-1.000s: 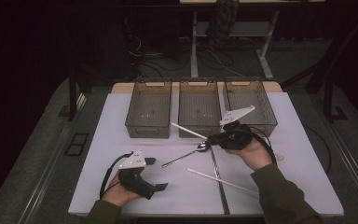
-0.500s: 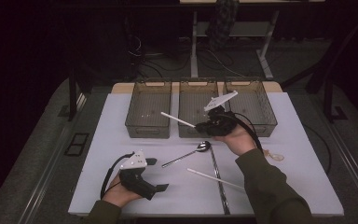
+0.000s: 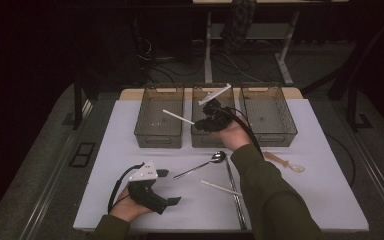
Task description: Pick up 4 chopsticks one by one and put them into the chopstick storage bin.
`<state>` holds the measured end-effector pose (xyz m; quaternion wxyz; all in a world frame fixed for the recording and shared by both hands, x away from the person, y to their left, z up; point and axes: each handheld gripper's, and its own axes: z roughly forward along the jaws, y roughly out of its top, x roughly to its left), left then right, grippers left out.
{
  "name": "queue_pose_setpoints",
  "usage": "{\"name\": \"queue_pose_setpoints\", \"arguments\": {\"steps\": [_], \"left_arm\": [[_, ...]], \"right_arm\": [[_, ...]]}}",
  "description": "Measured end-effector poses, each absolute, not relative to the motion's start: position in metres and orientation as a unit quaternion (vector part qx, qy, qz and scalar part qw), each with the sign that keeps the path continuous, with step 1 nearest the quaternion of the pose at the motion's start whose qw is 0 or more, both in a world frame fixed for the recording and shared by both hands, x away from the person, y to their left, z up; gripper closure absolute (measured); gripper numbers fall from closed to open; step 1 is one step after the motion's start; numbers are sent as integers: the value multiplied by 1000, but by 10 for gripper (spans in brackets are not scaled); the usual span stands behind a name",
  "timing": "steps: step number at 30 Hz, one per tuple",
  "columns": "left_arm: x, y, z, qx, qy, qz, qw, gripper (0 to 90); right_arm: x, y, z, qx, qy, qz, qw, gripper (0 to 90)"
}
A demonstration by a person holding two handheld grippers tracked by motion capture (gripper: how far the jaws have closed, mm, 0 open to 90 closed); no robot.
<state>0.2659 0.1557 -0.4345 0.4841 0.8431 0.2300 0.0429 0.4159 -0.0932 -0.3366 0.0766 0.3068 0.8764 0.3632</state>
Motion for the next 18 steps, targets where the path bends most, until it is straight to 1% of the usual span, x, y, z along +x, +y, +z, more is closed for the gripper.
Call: {"name": "queue_pose_setpoints", "arguments": {"steps": [13,18], "left_arm": [[266,154,-435,843,229,42,484,0],[267,155,-435,845,227,44,482,0]], "right_arm": [[460,-58,-344,339,868,353,82,846],[470,-49,-348,346,866,351,81,846]]}}
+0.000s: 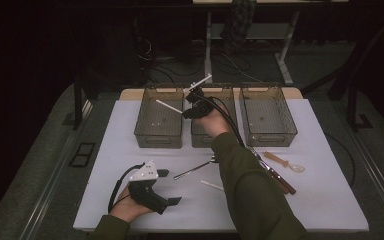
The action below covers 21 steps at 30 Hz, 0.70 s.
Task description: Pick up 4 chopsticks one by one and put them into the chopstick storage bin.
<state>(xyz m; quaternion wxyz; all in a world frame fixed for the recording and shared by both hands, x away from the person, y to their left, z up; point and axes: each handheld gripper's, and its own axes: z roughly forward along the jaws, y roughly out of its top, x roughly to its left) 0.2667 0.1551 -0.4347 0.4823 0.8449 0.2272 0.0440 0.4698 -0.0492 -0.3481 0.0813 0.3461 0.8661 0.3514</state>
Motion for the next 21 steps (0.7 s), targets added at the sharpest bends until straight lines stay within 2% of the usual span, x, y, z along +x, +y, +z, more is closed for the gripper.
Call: {"name": "queue_pose_setpoints", "arguments": {"steps": [21], "left_arm": [[267,157,-434,842,228,42,488,0]], "right_arm": [[499,-5,-369,373,863,330,82,845]]}}
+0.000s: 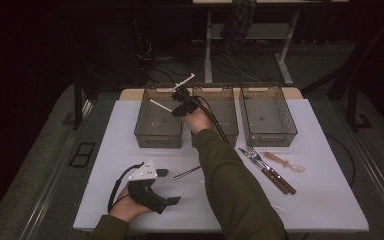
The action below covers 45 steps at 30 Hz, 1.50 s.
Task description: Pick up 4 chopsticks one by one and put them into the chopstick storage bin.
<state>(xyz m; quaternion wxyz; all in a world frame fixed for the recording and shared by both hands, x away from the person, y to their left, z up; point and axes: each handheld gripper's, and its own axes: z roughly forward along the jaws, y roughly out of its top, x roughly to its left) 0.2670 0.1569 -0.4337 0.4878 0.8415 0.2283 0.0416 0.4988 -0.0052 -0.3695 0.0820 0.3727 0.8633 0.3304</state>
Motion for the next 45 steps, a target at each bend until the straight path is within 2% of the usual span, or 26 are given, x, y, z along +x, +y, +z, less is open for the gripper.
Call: {"name": "queue_pose_setpoints", "arguments": {"steps": [12,13,15,22,34,45], "left_arm": [[268,158,-433,839,227,42,492,0],[268,158,-433,840,224,42,492,0],[268,158,-433,839,226,41,493,0],[268,159,-432,840,223,44,492,0],[267,160,-432,841,226,46,489,0],[267,160,-433,840,228,47,490,0]], "right_arm": [[507,19,-374,388,856,330,89,835],[507,20,-373,387,854,335,95,803],[506,21,-370,387,846,354,101,681],[498,4,-352,381,842,369,99,536],[471,-54,-333,335,844,412,75,375],[448,-90,-331,300,850,423,89,271]]}}
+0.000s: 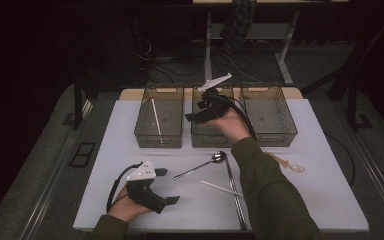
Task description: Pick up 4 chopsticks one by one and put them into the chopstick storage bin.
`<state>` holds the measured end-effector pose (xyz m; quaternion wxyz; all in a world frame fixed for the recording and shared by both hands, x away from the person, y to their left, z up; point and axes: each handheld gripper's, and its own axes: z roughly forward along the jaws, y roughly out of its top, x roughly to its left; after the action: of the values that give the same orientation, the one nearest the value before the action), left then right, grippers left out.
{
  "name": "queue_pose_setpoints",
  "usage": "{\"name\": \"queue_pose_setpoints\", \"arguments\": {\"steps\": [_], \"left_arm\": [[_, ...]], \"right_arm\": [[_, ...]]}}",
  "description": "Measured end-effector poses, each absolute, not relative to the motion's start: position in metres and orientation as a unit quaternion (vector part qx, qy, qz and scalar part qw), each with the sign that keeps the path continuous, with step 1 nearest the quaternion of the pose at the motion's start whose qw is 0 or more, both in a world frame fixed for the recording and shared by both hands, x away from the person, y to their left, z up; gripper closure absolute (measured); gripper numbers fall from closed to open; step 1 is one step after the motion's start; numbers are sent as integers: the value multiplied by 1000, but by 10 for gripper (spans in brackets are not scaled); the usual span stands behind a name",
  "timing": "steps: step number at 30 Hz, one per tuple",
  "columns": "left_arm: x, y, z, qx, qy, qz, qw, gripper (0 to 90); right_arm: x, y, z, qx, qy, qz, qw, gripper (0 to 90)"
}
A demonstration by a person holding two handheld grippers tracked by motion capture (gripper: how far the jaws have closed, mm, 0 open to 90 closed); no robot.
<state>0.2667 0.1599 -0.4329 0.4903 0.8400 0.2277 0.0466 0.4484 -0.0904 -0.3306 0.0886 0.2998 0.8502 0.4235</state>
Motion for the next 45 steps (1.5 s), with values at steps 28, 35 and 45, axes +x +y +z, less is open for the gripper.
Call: {"name": "queue_pose_setpoints", "arguments": {"steps": [28,35,45], "left_arm": [[266,160,-433,839,229,46,491,0],[266,160,-434,839,231,44,491,0],[266,159,-434,840,231,45,489,0]], "right_arm": [[393,-148,-348,243,868,425,88,94],[370,-168,-356,235,865,436,84,94],[337,-195,-371,233,863,441,80,95]]}}
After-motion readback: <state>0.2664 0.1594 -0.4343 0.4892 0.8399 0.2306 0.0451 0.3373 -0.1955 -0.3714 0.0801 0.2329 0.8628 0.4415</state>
